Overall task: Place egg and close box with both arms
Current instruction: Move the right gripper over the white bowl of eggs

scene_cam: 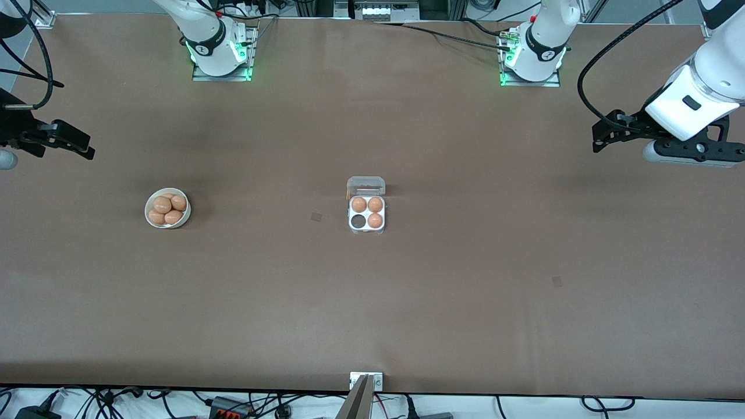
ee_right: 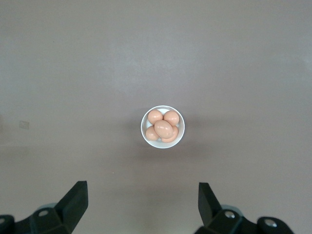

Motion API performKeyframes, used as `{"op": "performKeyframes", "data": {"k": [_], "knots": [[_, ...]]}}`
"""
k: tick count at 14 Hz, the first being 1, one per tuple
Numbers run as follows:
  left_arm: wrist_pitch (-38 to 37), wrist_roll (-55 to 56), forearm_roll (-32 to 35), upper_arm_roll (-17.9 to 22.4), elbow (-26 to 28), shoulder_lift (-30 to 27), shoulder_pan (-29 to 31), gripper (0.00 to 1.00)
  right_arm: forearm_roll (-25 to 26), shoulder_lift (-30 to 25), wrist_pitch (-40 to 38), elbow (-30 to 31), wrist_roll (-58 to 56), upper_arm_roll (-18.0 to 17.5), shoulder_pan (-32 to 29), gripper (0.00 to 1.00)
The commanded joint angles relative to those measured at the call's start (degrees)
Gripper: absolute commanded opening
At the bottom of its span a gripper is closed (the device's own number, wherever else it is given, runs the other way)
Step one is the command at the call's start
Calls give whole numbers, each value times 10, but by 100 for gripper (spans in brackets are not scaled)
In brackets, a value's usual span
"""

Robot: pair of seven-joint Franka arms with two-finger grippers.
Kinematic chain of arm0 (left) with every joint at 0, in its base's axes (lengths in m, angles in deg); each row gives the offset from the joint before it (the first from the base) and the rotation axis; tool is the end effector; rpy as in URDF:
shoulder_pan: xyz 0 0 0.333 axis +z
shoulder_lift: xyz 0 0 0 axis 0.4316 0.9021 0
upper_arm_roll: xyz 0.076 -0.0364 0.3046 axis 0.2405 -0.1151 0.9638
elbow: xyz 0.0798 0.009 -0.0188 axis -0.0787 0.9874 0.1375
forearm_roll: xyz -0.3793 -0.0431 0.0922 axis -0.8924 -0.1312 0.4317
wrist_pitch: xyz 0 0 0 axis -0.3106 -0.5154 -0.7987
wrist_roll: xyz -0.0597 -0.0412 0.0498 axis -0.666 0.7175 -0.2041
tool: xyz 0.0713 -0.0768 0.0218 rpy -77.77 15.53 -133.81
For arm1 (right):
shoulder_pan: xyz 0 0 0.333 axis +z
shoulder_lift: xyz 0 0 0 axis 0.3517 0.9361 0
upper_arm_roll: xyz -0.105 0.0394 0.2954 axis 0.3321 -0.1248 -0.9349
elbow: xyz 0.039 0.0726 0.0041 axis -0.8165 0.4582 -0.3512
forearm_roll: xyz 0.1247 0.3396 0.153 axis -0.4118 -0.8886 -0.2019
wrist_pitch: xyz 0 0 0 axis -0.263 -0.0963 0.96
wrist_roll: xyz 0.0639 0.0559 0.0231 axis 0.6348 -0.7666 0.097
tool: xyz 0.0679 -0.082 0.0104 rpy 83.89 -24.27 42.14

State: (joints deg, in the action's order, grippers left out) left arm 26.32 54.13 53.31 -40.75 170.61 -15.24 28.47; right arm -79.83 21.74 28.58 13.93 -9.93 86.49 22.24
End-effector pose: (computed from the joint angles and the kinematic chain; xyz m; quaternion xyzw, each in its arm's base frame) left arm 0.5533 -0.0663 0.5997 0.9994 -0.0336 -0.0120 0.0013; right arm 0.5641 -0.0302 0.5851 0.9998 -0.0183 -0.0048 0.0056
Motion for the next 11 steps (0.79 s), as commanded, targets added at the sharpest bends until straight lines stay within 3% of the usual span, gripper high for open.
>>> {"op": "performKeyframes", "data": {"k": [1, 11], "knots": [[-15, -13, 0, -1, -8, -1, 3, 100, 5, -17, -10, 10, -7, 1, 0, 100], [-32, -14, 0, -2, -8, -3, 3, 100, 5, 28, 21, 11, 1, 0, -1, 100]]}}
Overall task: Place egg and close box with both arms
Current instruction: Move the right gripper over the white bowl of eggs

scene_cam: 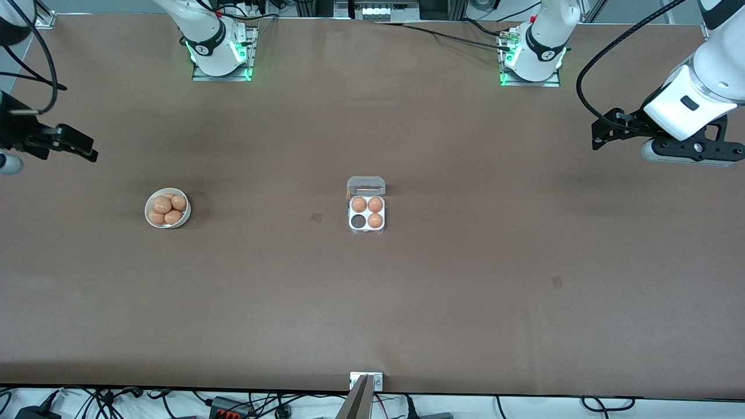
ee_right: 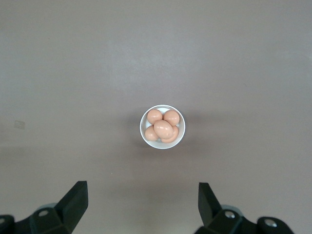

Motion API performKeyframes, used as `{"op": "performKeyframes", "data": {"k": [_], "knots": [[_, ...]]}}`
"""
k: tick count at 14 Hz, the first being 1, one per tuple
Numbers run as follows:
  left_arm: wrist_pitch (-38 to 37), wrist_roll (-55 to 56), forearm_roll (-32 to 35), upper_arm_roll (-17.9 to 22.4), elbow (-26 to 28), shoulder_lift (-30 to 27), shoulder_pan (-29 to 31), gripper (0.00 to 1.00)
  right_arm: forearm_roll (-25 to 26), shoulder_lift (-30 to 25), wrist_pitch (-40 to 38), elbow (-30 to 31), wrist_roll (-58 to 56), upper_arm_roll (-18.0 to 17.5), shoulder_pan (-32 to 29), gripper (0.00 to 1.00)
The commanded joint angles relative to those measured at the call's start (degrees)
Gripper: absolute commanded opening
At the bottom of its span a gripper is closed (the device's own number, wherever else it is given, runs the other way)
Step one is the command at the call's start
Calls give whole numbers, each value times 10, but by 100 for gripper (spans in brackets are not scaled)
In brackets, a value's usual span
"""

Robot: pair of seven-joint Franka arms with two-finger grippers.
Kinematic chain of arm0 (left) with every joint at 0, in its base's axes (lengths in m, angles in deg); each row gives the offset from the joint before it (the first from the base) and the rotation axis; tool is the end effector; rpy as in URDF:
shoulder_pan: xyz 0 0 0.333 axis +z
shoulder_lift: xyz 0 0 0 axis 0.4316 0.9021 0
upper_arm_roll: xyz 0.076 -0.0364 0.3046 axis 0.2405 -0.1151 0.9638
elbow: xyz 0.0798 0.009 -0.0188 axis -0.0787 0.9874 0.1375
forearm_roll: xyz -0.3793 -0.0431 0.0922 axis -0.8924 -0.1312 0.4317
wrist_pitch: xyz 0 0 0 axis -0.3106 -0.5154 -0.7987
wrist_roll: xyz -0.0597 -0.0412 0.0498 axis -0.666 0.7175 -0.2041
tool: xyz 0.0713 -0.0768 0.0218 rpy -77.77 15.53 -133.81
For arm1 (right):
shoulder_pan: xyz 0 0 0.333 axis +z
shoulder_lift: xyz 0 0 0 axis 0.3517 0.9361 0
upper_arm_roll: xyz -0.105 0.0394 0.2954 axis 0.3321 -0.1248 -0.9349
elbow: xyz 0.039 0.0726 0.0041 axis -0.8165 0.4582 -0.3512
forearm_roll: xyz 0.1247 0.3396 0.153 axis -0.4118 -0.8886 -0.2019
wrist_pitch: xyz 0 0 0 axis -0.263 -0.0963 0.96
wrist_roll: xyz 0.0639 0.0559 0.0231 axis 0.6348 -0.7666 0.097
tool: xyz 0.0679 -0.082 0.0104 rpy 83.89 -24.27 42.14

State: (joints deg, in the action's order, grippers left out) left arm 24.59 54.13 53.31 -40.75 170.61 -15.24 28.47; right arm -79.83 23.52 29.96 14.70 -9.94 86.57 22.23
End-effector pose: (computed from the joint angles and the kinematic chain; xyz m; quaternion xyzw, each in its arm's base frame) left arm 0.5500 -0.0659 0.5972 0.9991 -0.0337 -0.0270 0.0000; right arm 0.5732 -0.0309 0.5631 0.9997 -0.0188 -0.0150 0.0066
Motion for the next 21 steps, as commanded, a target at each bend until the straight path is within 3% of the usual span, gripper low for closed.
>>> {"op": "performKeyframes", "data": {"k": [1, 13, 21], "knots": [[-15, -14, 0, -1, -8, -3, 3, 100, 7, 25, 8, 4, -3, 0, -1, 100], [-15, -13, 0, -2, -9, -3, 3, 100, 14, 180, 50, 9, 2, 0, -8, 100], [-16, -14, 0, -1, -21, 1, 5, 100, 16, 214, 50, 21, -6, 1, -8, 100]]}}
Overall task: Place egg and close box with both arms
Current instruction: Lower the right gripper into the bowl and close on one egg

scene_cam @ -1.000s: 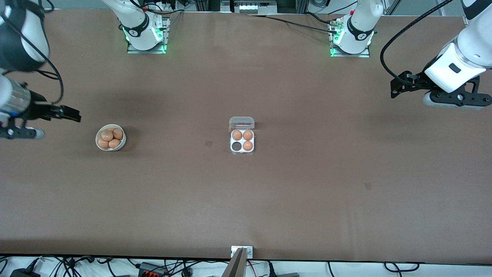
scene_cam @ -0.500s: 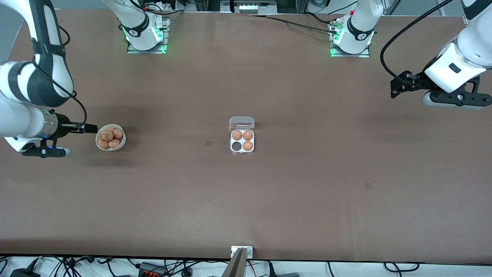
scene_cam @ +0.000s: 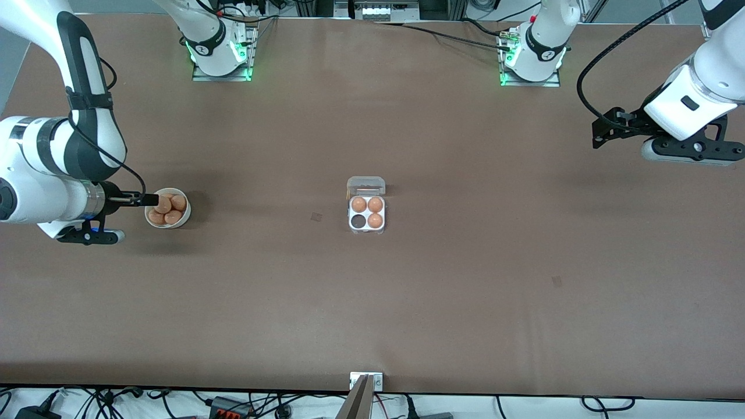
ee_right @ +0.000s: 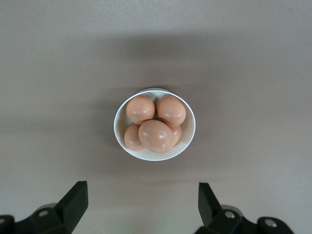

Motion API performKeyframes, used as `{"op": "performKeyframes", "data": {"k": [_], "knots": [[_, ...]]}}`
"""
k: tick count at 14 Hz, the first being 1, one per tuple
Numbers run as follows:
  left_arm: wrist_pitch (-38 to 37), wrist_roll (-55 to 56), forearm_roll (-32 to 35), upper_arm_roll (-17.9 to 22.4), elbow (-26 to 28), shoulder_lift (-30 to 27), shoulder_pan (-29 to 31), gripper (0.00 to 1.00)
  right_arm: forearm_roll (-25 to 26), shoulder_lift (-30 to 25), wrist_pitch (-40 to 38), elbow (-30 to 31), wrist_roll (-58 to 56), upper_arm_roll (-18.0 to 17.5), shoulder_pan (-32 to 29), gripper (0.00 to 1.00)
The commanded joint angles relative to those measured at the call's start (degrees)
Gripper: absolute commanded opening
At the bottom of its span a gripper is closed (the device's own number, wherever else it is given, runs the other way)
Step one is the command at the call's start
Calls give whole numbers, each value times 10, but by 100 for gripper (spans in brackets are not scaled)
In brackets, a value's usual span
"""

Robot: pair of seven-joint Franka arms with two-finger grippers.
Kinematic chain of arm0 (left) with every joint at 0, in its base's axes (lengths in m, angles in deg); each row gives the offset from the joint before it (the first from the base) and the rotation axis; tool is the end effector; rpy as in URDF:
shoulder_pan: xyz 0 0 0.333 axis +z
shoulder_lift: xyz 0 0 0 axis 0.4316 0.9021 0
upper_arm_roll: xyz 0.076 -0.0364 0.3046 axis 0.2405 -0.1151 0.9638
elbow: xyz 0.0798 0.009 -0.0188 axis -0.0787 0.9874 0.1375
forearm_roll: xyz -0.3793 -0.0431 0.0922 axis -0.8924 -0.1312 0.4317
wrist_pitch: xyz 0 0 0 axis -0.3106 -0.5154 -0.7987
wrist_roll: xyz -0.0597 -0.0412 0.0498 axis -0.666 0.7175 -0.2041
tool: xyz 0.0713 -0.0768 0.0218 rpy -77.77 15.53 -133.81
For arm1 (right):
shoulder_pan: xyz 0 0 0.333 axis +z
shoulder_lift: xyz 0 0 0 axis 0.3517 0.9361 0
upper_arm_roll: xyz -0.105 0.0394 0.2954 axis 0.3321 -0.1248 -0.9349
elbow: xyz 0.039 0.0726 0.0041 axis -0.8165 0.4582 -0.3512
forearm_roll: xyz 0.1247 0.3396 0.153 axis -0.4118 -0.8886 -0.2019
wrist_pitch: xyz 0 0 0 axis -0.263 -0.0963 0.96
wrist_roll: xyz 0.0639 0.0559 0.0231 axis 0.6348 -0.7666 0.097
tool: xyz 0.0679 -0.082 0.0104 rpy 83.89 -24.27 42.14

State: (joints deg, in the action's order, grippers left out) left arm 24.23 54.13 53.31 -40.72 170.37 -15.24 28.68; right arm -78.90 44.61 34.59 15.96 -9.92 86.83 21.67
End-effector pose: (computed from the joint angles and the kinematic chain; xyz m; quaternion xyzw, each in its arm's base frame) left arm 0.5498 -0.0635 0.5986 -0.9991 0.0316 0.0281 0.0000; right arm 0.6222 -0.0401 0.3363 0.9851 -0.0210 -0.1690 0.0233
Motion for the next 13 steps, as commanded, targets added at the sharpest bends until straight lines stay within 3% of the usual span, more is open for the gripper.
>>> {"op": "performKeyframes", "data": {"k": [1, 13], "knots": [[-12, -14, 0, -2, -18, 1, 1, 100, 7, 8, 5, 11, -6, -1, -3, 100], [-17, -13, 2, -17, -24, 2, 0, 100, 9, 68, 42, 12, -31, -1, -21, 100]]}}
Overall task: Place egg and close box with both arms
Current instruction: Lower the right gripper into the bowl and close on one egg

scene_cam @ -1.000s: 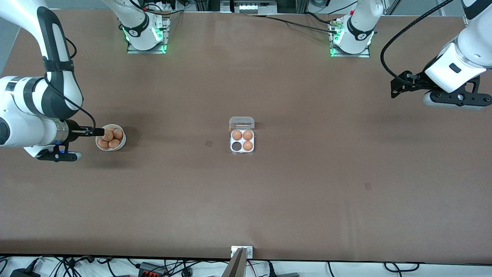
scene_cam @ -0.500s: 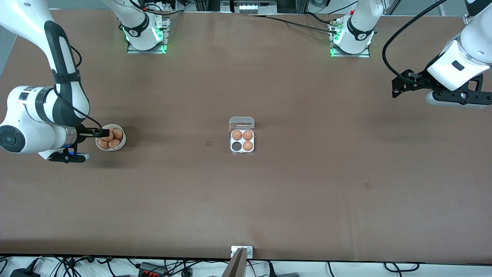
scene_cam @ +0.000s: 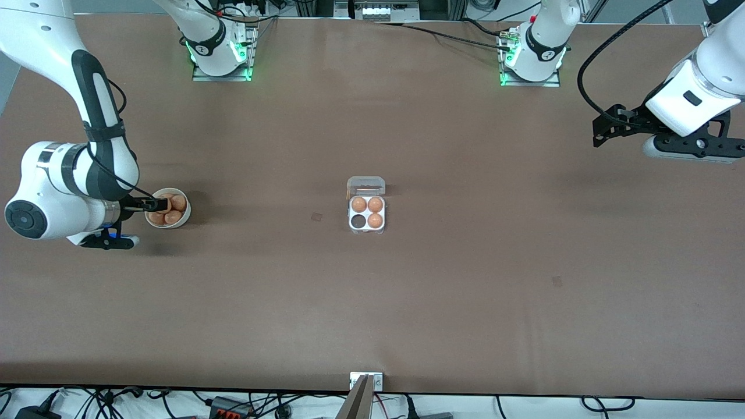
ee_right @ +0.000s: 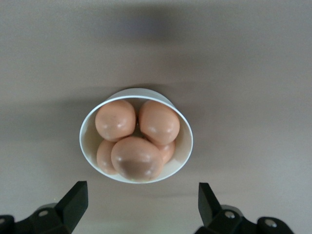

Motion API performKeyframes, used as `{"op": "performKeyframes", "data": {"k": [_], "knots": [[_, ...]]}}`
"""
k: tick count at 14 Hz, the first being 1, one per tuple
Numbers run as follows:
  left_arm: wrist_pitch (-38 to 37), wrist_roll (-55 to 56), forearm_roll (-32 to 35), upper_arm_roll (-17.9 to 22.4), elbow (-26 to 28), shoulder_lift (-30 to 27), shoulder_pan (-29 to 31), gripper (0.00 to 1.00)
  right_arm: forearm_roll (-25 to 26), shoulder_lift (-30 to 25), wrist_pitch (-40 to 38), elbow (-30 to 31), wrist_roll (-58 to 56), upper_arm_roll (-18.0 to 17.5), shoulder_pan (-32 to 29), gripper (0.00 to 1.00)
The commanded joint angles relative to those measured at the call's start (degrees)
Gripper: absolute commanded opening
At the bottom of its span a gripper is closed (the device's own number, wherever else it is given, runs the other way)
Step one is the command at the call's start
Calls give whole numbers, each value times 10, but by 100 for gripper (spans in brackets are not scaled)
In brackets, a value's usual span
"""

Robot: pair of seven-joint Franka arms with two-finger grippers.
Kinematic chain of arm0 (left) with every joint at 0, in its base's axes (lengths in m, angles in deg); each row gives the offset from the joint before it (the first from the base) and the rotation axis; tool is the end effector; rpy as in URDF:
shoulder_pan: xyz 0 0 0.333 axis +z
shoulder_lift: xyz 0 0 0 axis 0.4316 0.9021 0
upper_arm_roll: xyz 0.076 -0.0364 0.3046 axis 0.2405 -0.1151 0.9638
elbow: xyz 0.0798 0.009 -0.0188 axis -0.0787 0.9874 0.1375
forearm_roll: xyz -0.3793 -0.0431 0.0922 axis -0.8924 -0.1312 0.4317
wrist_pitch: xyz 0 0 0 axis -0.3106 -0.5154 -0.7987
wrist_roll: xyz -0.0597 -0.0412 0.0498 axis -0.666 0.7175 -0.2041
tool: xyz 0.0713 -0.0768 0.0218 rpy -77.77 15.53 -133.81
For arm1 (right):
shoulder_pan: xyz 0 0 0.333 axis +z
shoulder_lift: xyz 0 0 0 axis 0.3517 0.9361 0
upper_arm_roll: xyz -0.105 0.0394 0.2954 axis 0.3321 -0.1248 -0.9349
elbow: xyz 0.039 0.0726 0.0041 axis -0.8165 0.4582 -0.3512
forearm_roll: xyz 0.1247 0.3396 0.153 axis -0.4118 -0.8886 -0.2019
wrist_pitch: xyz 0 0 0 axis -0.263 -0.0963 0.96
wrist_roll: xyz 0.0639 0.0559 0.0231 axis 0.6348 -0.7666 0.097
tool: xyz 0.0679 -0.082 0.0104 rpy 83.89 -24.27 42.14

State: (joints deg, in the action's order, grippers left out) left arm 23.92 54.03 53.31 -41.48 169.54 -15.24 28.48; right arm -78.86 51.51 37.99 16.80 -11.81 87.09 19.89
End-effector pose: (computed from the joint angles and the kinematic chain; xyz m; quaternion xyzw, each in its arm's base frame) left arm 0.5487 -0.0727 0.6050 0.9989 -0.0409 -0.0235 0.0002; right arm 0.6198 -0.0623 0.2581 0.9779 -0.0200 -0.2070 0.0208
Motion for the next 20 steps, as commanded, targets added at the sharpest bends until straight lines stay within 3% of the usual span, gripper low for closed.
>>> {"op": "performKeyframes", "data": {"k": [1, 4, 15, 16, 17, 20], "knots": [[-15, -12, 2, -9, -16, 2, 2, 100, 11, -1, 5, 4, -29, -4, 0, 100], [-20, -12, 7, -11, -18, 2, 3, 100, 46, 6, 5, 5, -93, -5, 12, 100], [-19, -12, 8, -11, -28, 13, 2, 100, 46, -3, 25, 36, -214, -8, 15, 100], [-19, -13, 8, -11, -28, 13, 2, 100, 46, -3, 34, 42, -214, -8, 14, 99], [-19, -13, 8, -11, -28, 13, 3, 100, 46, -3, 36, 43, -214, -8, 15, 90], [-20, -13, 8, -11, -28, 13, 3, 100, 46, -2, 37, 44, -212, -8, 17, 87]]}}
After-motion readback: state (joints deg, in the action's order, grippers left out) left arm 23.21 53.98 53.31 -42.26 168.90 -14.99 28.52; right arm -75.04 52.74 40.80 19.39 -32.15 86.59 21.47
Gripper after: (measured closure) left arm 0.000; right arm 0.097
